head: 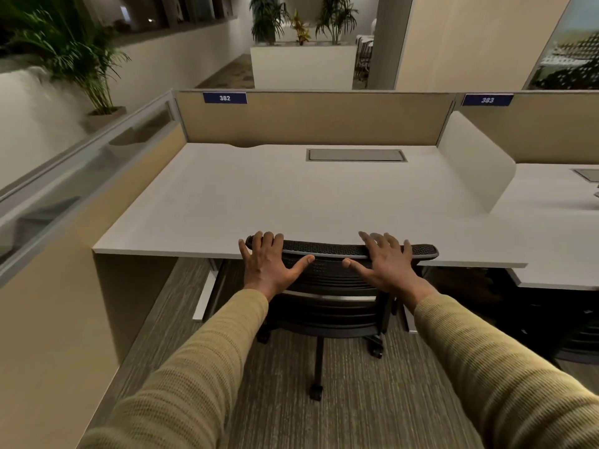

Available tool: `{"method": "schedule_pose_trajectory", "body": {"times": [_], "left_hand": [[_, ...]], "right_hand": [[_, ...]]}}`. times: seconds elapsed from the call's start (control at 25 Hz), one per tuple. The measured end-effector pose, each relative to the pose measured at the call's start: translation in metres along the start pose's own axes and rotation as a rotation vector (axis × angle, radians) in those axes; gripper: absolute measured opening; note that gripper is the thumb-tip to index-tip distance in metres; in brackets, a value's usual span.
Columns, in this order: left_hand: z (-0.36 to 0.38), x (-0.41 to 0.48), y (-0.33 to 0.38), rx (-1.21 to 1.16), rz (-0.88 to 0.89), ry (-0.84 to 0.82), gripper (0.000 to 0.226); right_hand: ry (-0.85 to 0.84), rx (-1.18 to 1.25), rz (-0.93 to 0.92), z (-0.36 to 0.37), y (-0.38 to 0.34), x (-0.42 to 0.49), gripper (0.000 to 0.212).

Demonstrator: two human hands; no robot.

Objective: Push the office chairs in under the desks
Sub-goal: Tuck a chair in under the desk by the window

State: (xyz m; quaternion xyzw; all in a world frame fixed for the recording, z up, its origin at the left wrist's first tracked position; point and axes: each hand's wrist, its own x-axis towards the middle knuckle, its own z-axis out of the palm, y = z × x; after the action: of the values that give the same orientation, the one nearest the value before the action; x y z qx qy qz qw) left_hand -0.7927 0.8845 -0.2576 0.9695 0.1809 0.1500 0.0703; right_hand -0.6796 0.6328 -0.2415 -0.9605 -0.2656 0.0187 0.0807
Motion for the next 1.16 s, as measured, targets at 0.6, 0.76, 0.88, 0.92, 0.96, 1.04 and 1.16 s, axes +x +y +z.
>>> {"method": "schedule_pose_trajectory", "body": {"times": [0.6,0.76,0.88,0.92,0.96,1.04,1.16], "left_hand": [[-0.004,-0.118,0.127,0.012,-0.26,-0.049,0.088],[-0.011,-0.151,0.154,0.021,-0.309,-0.05,0.087],[-0.014,-0.165,0.177,0.051,-0.324,-0.023,0.086],[-0.015,-0.168,0.186,0.059,-0.327,-0.018,0.086],[-0.015,-0.17,0.194,0.063,-0.326,-0.015,0.086],[-0.012,-0.173,0.214,0.058,-0.316,-0.008,0.086],[-0.002,-0.171,0.248,0.045,-0.284,-0.021,0.086]], "right_hand": [[0.229,0.001,-0.359,0.011,0.069,-0.102,0.091],[0.229,0.024,-0.44,0.003,0.065,-0.12,0.089],[0.229,0.026,-0.495,-0.004,0.077,-0.139,0.086],[0.223,0.028,-0.508,-0.007,0.082,-0.144,0.086],[0.218,0.029,-0.516,-0.009,0.086,-0.149,0.087],[0.212,0.032,-0.528,-0.014,0.1,-0.16,0.088],[0.192,0.045,-0.526,-0.018,0.125,-0.172,0.087]]}}
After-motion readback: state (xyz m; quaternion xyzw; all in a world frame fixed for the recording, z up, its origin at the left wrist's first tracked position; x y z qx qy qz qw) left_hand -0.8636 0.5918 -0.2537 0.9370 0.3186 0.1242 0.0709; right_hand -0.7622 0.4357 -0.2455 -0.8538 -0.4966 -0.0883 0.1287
